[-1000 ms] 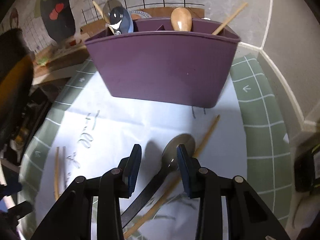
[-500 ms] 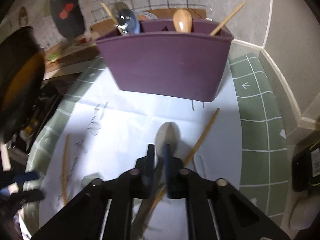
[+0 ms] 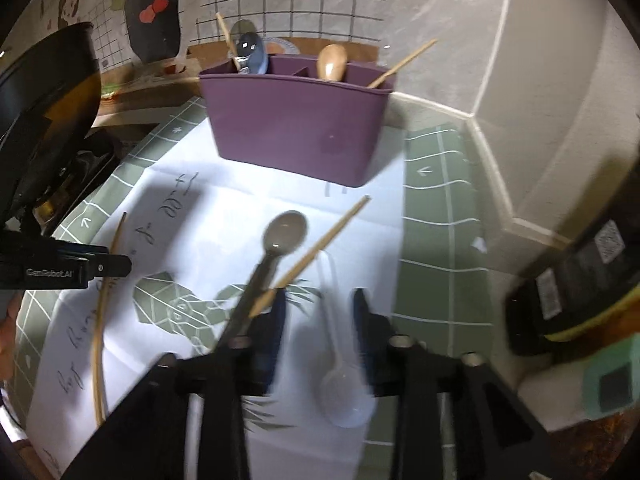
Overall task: Organize utensils
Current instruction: 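Lower the left tool onto a wooden chopstick and close on it, then lift the chopstick with the left tool while the right tool grasps a metal spoon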
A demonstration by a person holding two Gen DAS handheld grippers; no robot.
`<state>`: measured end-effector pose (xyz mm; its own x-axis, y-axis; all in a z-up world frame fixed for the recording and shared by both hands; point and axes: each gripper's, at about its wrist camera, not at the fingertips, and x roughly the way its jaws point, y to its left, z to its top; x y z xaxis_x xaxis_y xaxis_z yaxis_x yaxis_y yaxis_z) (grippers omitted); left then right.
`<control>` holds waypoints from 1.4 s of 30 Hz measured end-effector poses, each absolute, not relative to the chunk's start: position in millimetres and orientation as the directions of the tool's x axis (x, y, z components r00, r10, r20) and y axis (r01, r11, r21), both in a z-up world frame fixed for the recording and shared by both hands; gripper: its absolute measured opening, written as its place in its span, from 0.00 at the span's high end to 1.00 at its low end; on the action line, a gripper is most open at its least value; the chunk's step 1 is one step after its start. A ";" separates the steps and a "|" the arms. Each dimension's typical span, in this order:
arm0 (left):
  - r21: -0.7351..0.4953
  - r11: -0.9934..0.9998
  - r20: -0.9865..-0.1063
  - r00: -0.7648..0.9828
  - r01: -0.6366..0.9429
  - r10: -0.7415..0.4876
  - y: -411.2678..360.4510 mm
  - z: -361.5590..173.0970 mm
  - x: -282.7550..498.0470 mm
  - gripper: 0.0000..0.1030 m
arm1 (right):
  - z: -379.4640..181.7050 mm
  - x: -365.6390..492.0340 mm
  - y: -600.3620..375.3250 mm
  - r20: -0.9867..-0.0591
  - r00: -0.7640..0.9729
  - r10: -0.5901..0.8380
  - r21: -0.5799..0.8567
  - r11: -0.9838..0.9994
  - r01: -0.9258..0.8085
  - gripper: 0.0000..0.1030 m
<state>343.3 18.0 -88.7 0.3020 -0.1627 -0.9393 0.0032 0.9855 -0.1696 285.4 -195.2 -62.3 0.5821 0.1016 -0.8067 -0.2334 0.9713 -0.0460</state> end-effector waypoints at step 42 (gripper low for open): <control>-0.293 0.949 -0.843 0.439 0.112 -0.312 43.9 -30.9 286.0 0.94 | -67.3 323.9 -162.7 -0.809 0.516 0.282 0.128 0.941 -0.314 0.70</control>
<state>286.0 43.9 -30.9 0.4387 -0.3124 -0.8426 0.1125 0.9494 -0.2934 323.9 -162.7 -67.3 0.5161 0.2822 -0.8087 -0.3138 0.9408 0.1281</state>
